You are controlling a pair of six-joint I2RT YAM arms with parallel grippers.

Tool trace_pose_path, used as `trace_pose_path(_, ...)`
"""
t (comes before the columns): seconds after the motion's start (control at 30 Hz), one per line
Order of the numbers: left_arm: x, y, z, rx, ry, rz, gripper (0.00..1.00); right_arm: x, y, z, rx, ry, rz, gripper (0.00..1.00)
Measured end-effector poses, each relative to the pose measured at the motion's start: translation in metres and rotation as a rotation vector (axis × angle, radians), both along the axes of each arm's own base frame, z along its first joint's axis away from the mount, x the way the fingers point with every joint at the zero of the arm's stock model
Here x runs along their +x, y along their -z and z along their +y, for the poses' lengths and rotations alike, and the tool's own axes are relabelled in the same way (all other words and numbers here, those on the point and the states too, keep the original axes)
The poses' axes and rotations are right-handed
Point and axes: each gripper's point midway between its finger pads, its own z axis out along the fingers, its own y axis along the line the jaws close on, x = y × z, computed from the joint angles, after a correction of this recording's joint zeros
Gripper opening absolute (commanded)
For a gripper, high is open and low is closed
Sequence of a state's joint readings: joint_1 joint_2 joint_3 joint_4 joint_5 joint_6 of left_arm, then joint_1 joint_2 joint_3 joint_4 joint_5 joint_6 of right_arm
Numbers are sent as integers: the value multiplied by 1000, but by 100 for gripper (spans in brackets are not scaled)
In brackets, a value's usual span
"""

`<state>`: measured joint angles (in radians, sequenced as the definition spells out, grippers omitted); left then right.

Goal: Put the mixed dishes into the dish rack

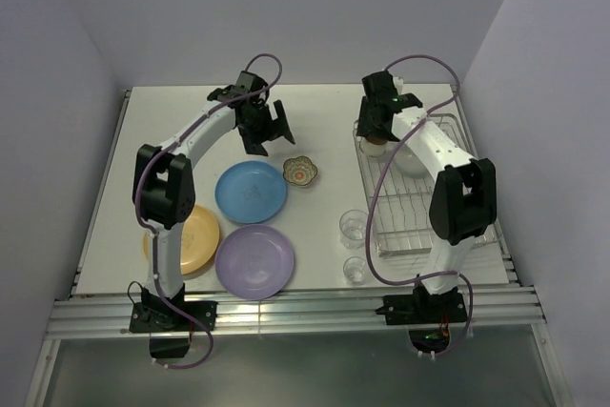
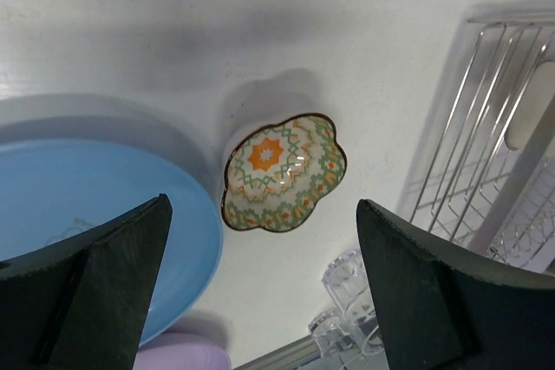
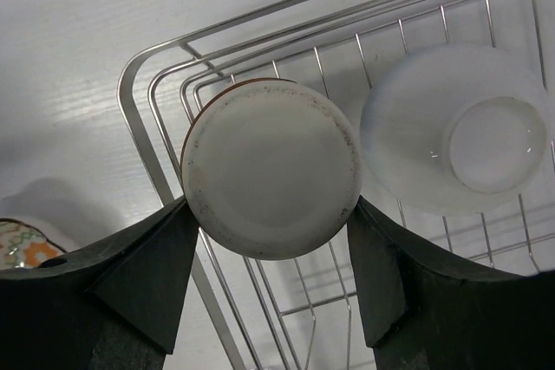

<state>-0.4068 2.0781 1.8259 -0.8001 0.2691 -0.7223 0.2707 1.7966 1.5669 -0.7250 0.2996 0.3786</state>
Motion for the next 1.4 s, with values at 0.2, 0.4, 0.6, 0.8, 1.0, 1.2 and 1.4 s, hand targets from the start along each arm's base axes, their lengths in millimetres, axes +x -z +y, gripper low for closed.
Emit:
trace_pose_path(0.2,6,13,1,54,13,4,91,-4,22,-5,-69,8,29,0)
trace_pose_path(0.4,8,27,-9,108,54,-13,89,-8,34,-14,-119,33,38,4)
trace_pose_path(0.6,7,42,-19,166,109,-35,86,-11,43,-17,-137,40,39,36)
trace_pose_path(0.8,9,56,-15,232,149,-51,80,-14,50,-17,-135,37,46,69)
trace_pose_path(1.0,11,60,-8,279,183,-76,71,-16,47,-14,-122,33,41,80)
trace_pose_path(1.2,9,64,-9,308,234,-90,58,-22,26,-11,-82,32,8,80)
trace_pose_path(1.4,-2,78,-18,330,298,-71,33,-28,-12,-11,-43,44,-61,80)
